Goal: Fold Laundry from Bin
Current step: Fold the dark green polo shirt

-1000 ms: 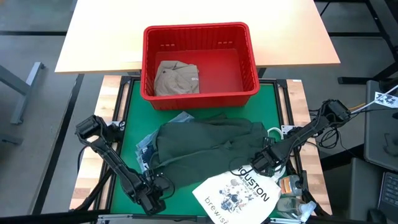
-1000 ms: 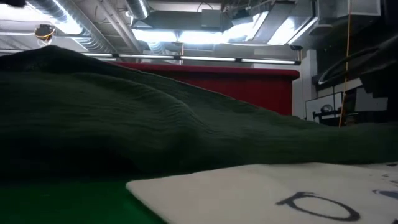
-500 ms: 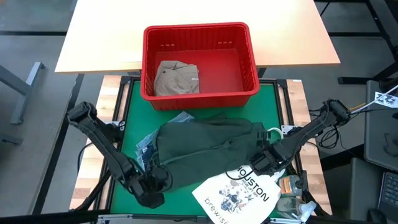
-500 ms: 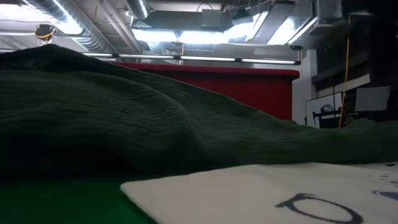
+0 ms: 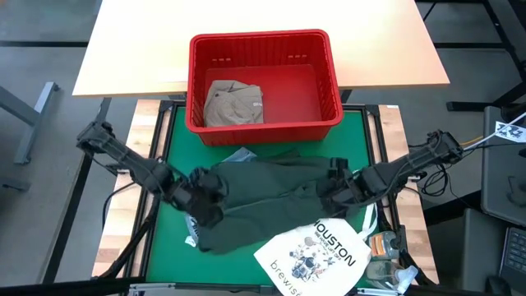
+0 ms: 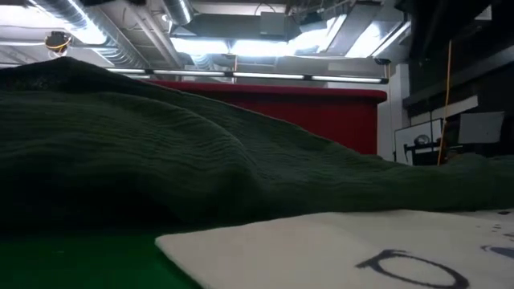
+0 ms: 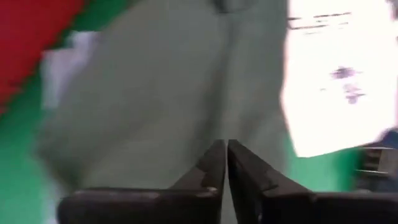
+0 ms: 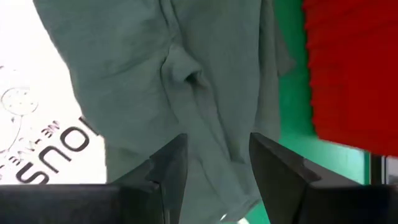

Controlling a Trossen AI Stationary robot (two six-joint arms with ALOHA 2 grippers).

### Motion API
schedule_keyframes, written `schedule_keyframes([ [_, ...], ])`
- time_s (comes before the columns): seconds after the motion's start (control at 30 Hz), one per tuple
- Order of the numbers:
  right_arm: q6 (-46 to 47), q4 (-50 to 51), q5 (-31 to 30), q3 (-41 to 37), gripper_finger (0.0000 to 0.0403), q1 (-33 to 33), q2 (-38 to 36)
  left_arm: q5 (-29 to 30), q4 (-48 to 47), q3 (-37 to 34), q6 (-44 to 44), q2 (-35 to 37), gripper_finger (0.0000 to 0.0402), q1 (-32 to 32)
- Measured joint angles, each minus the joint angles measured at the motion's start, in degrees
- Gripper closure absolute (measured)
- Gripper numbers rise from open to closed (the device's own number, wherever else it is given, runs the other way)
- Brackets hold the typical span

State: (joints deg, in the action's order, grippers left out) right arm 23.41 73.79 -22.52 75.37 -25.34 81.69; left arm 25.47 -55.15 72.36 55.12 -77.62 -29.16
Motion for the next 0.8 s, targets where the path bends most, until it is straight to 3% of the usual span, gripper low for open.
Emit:
schedule_keyframes([
  [0.23,-5.96,-4.38,0.02,0.0,0.023,3.9,0.0,0.13,-18.21,0.0,2.44,0.83,0.0298,9.26],
  [0.33,-7.84,-5.39,0.0,-0.02,0.023,4.92,0.0,0.38,-21.77,0.0,5.32,0.48,0.027,12.84],
  [0.57,-11.65,-8.27,0.04,-0.02,0.023,6.01,0.0,-0.86,-19.02,-0.98,6.29,0.41,0.0259,18.81],
  [0.8,-11.93,-8.26,0.15,-0.02,0.023,5.9,0.0,-8.75,-12.66,-9.41,7.31,0.35,0.0264,21.56],
])
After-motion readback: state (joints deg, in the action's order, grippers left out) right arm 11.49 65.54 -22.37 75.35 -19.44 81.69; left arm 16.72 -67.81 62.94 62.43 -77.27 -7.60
